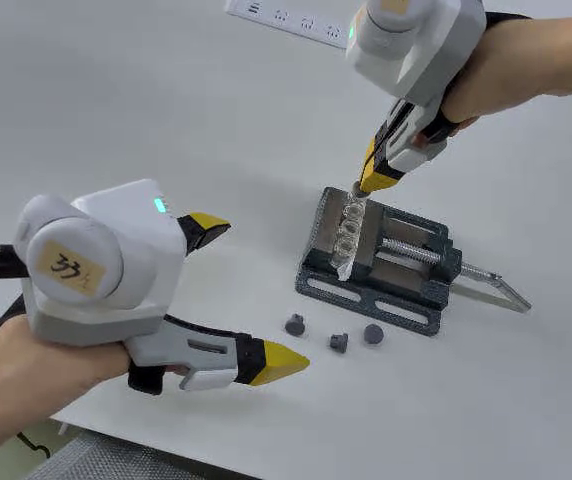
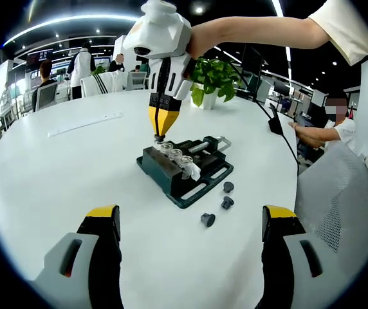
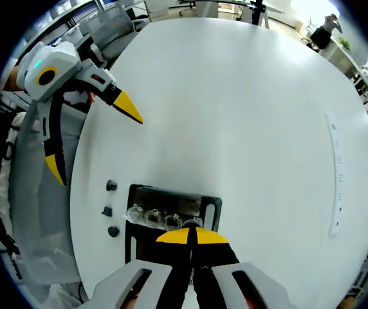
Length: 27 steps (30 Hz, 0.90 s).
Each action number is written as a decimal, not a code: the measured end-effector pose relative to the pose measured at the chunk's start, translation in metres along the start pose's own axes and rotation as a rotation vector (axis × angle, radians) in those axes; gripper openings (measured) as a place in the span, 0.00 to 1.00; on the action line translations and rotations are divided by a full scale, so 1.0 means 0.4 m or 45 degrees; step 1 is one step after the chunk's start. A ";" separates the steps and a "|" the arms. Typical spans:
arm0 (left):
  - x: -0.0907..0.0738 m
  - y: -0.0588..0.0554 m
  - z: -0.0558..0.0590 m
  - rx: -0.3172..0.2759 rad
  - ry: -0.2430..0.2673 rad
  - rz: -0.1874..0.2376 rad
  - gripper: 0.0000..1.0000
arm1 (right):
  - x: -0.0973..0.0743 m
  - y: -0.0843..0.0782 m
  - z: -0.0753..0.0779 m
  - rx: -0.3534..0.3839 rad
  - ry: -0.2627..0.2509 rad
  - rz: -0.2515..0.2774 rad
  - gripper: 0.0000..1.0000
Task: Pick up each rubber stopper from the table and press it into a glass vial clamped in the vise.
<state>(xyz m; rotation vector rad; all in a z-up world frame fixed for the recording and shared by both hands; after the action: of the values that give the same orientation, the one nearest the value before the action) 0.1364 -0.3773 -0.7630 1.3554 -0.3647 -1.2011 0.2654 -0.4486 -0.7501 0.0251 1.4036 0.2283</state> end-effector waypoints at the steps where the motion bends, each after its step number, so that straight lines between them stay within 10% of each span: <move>1: 0.000 0.000 -0.001 0.002 -0.002 -0.003 0.90 | 0.000 0.005 -0.008 0.009 0.004 -0.007 0.00; 27: -0.016 0.017 -0.002 0.016 0.015 0.000 0.90 | -0.009 0.001 -0.009 0.077 -0.026 0.156 0.00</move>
<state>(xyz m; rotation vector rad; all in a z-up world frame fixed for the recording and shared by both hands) 0.1373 -0.3730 -0.7548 1.3729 -0.3642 -1.1921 0.2613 -0.4492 -0.7469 0.1634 1.3898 0.2858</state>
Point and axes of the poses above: the centre of the closed fingertips' face, and the gripper's own axes: x roughly forward along the fingers, z roughly to its right, y roughly out of its top, the point moved 2 cm from there along -x, roughly backward along the fingers, and after that the axes turned 13 degrees about -y, right-handed, at the moved point
